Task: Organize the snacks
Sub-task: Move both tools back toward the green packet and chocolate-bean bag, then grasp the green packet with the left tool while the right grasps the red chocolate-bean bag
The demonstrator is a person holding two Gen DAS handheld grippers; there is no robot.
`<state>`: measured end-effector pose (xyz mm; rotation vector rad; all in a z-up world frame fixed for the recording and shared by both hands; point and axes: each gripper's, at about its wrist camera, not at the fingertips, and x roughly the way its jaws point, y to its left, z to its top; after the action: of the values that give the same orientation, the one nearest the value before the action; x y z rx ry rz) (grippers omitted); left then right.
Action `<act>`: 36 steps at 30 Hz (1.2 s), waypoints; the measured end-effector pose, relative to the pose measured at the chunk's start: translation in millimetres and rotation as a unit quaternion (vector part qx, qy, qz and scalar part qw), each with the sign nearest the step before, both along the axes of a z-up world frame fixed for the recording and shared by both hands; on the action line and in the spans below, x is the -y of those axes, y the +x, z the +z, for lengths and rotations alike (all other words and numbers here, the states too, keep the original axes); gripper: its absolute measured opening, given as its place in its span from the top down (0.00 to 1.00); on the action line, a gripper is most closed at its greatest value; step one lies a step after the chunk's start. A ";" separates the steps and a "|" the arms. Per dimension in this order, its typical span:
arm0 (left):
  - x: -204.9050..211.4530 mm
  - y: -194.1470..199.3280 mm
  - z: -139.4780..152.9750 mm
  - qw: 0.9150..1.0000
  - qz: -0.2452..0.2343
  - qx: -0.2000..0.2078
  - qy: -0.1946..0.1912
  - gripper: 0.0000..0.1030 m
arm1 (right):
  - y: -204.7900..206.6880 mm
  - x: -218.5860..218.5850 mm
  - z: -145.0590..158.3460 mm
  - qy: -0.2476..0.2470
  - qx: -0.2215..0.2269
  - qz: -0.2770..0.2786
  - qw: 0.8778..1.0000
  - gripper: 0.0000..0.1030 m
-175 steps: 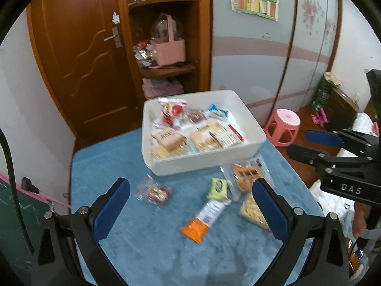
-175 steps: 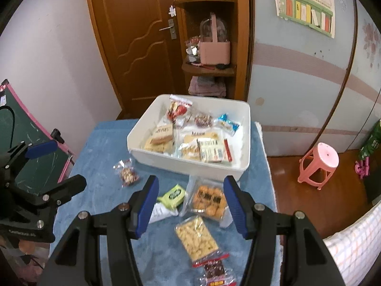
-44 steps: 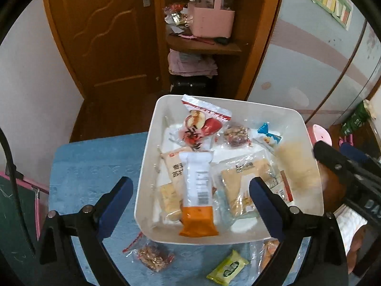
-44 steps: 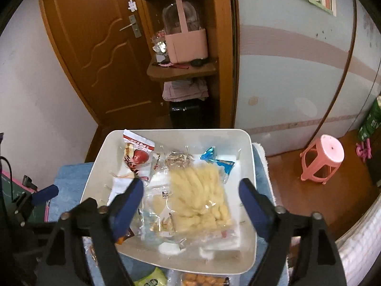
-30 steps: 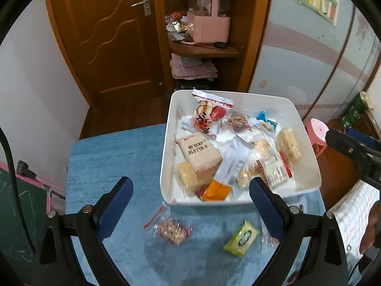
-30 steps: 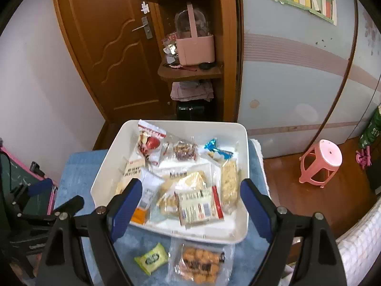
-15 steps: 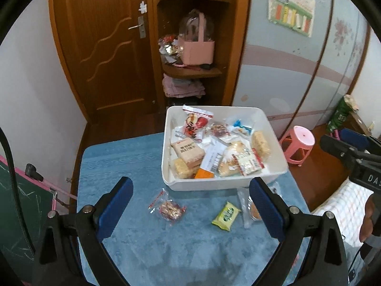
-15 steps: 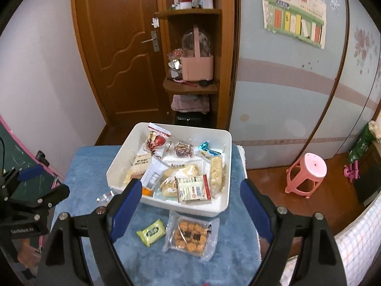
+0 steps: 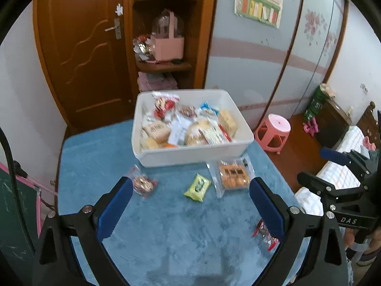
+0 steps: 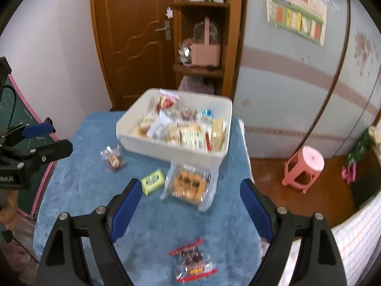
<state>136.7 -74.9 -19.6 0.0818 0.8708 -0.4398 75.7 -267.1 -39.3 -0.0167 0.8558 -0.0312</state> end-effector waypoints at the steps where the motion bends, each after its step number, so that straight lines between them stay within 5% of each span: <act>1: 3.0 -0.8 -8.0 1.000 -0.003 -0.005 0.002 0.05 | -3.8 1.8 -7.9 0.001 -0.004 -0.002 1.000 0.17; 14: 36.4 20.9 -127.7 0.994 -0.020 -0.089 0.060 0.05 | -30.7 27.3 -142.8 0.019 -0.110 -0.033 0.993 0.18; 21: 44.2 36.2 -166.6 0.989 -0.044 -0.107 0.097 0.05 | -33.7 20.6 -196.4 0.016 -0.177 -0.016 0.984 0.30; 26: 48.6 44.7 -180.1 0.985 -0.064 -0.111 0.112 0.05 | -27.3 25.9 -196.4 0.023 -0.163 -0.024 0.986 0.35; 30: 58.0 53.6 -189.9 0.984 -0.076 -0.112 0.119 0.05 | -10.2 36.1 -192.1 0.030 -0.152 -0.043 0.987 0.53; 36: 73.6 71.8 -208.5 0.982 -0.077 -0.129 0.114 0.05 | 17.4 52.3 -193.3 0.061 -0.138 -0.078 0.986 0.55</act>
<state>208.5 -148.5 -228.0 0.3106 1.1736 -0.5016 93.1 -319.4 -232.6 0.1649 1.1330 -0.1260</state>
